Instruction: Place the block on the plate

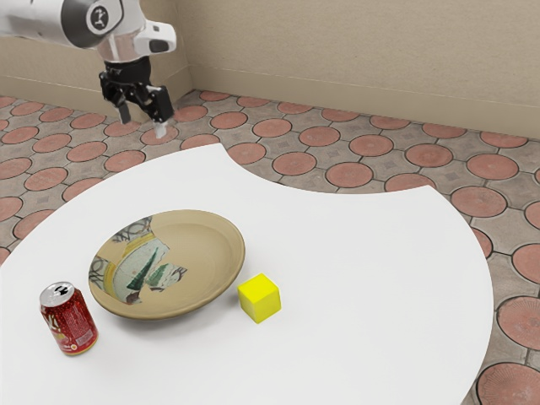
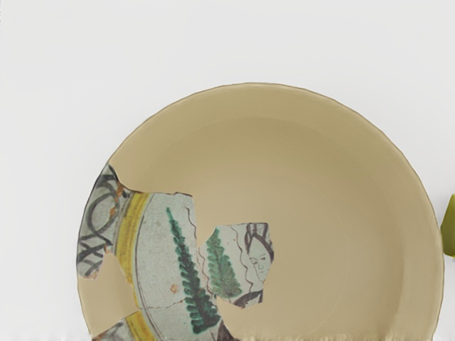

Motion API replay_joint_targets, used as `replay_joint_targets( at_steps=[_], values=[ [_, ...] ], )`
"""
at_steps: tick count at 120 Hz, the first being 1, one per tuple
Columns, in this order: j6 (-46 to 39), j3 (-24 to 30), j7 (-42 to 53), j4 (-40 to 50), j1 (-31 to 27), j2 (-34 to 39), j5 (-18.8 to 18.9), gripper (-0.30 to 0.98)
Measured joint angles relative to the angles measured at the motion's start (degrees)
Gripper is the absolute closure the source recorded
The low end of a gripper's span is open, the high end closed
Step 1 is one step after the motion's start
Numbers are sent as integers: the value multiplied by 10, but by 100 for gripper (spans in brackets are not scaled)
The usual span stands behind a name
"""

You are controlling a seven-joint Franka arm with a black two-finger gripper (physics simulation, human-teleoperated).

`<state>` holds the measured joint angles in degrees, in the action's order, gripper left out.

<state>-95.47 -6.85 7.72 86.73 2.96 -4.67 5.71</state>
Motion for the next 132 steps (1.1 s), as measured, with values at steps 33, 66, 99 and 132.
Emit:
replay_joint_targets(
  at_steps=[33, 66, 99, 132],
  values=[
    [96, 0, -100, -51, 24, 5, -16, 0],
    [193, 2, -366, -69, 15, 4, -34, 0],
    [194, 9, -542, -64, 35, 0, -37, 0],
    [116, 8, -691, 12, 103, 2, -60, 0]
  ],
)
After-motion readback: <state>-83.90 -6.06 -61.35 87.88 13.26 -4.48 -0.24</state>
